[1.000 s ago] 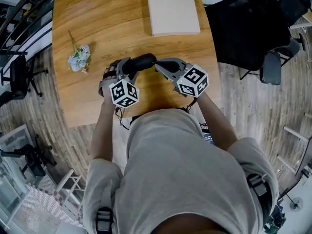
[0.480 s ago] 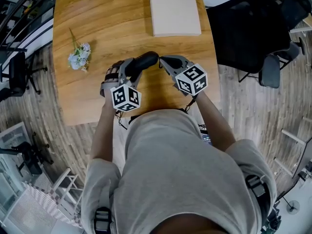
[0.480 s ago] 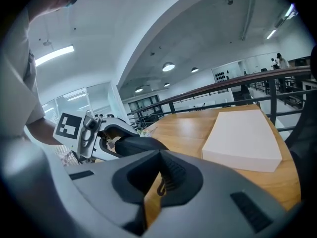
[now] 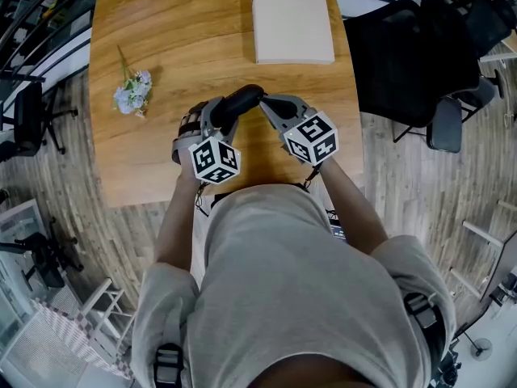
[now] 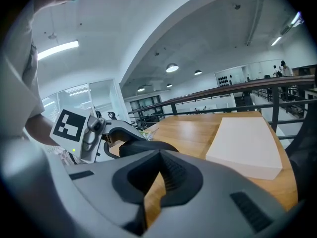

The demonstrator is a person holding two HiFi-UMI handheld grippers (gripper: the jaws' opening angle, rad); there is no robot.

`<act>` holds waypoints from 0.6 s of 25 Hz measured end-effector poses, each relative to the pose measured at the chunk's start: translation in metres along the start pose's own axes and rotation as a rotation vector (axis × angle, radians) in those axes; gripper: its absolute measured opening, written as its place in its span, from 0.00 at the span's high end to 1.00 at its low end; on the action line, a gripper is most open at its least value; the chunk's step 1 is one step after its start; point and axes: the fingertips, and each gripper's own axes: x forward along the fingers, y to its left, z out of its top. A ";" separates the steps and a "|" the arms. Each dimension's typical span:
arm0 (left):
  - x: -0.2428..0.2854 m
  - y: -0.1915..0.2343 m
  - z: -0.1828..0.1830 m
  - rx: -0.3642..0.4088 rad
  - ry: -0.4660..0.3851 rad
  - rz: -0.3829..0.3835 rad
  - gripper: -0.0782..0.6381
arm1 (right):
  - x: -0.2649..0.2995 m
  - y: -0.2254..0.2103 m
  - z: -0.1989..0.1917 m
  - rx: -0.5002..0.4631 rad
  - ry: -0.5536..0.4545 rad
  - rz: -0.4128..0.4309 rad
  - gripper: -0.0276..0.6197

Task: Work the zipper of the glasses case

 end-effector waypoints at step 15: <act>0.005 0.000 0.004 -0.064 0.019 0.004 0.51 | 0.005 0.012 0.003 -0.046 0.010 0.008 0.92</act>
